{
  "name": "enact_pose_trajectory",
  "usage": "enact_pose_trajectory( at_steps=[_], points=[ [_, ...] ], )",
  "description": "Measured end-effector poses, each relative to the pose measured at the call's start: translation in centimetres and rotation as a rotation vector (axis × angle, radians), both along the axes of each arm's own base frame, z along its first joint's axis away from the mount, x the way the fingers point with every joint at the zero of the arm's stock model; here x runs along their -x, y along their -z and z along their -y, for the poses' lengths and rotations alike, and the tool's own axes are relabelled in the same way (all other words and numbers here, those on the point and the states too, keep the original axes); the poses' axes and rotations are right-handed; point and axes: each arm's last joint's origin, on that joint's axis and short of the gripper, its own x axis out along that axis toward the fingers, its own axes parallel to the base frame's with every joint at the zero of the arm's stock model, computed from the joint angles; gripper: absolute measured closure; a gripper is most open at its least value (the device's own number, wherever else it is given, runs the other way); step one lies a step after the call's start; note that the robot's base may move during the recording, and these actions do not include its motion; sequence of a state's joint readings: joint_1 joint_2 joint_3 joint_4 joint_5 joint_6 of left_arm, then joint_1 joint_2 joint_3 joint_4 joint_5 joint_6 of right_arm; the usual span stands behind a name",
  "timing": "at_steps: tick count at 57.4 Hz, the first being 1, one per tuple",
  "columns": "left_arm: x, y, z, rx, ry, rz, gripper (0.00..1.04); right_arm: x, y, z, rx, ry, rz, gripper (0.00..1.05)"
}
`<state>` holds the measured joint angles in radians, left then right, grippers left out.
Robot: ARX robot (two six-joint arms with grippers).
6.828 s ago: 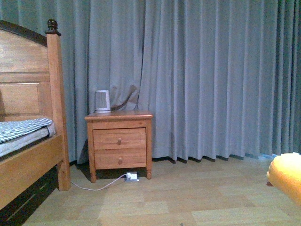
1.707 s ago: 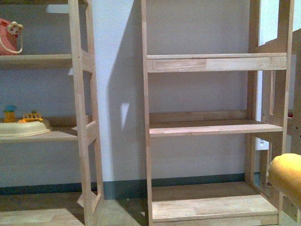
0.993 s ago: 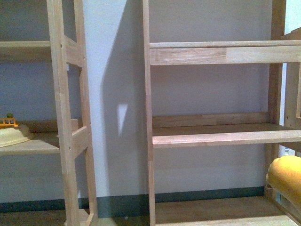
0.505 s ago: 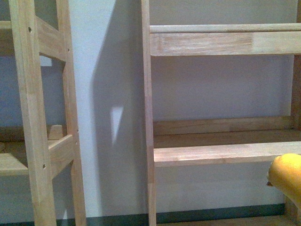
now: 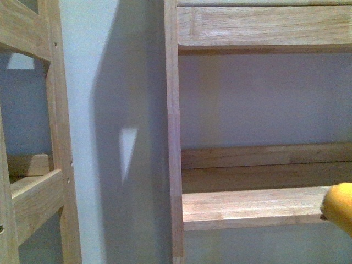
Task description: Put away toys
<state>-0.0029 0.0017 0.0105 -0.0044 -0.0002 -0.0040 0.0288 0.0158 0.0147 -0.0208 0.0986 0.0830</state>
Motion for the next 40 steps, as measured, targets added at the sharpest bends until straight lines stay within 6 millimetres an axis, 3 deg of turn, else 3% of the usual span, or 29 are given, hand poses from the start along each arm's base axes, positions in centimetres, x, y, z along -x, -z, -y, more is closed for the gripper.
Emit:
enact_pose_trajectory(
  at_steps=[5, 10, 40],
  points=[
    [0.0, 0.0, 0.0, 0.0, -0.001, 0.0, 0.06, -0.2, 0.1, 0.2, -0.098, 0.057, -0.019, 0.98],
    [0.0, 0.0, 0.0, 0.0, 0.0, 0.0, 0.06, -0.4, -1.5, 0.4, -0.122, 0.076, 0.0, 0.98],
    [0.0, 0.0, 0.0, 0.0, 0.0, 0.0, 0.06, -0.3, -17.5, -0.4, -0.014, 0.089, 0.327, 0.98]
  ],
)
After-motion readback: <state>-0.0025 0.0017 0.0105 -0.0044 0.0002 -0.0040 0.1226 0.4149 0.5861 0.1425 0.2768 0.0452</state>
